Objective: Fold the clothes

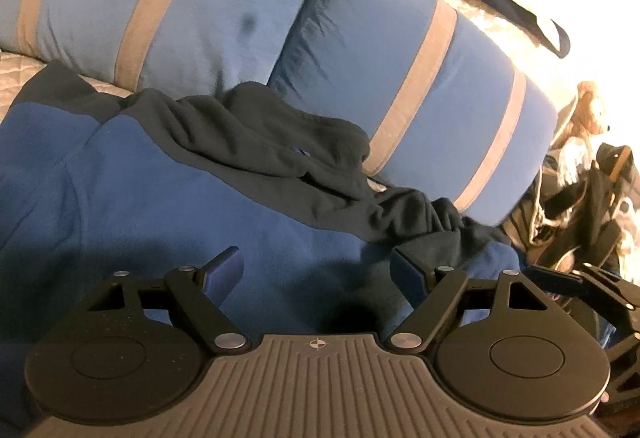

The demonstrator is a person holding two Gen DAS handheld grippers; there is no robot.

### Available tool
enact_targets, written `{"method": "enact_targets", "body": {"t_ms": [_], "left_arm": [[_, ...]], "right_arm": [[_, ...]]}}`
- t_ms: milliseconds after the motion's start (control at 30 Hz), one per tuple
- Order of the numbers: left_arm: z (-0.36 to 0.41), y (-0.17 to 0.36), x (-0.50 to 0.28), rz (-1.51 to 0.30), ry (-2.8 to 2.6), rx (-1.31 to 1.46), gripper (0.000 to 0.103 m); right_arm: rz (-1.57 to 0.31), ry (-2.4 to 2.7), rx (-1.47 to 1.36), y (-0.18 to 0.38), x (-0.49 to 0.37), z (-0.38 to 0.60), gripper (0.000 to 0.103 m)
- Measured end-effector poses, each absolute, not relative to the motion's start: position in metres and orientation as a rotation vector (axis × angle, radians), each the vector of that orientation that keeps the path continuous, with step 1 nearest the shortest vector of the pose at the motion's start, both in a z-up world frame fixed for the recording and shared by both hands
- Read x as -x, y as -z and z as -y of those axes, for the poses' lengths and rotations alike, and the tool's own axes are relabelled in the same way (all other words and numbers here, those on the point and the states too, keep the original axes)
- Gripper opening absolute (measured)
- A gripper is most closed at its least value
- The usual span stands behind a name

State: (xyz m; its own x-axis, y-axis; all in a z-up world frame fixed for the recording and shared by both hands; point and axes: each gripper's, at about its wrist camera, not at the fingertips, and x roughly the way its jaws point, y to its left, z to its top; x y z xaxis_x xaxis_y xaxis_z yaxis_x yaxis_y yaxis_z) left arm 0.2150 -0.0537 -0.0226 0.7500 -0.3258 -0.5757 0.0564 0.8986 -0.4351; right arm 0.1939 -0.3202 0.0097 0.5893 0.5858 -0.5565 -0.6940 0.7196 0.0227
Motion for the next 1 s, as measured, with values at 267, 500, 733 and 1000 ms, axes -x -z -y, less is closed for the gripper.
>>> {"method": "enact_targets", "body": {"t_ms": [267, 500, 733, 1000], "left_arm": [[0.053, 0.022, -0.216, -0.695, 0.212, 0.414, 0.081], [0.05, 0.025, -0.217, -0.706, 0.201, 0.426, 0.081], [0.049, 0.027, -0.219, -0.712, 0.205, 0.438, 0.081], [0.048, 0.028, -0.22, -0.723, 0.216, 0.449, 0.081]], "right_arm": [[-0.568, -0.706, 0.558, 0.02, -0.185, 0.334, 0.091], [-0.53, -0.791, 0.866, 0.059, -0.172, 0.299, 0.08], [-0.569, -0.872, 1.022, 0.082, -0.188, 0.274, 0.051], [-0.617, -0.953, 1.1, 0.095, -0.195, 0.266, 0.039]]}}
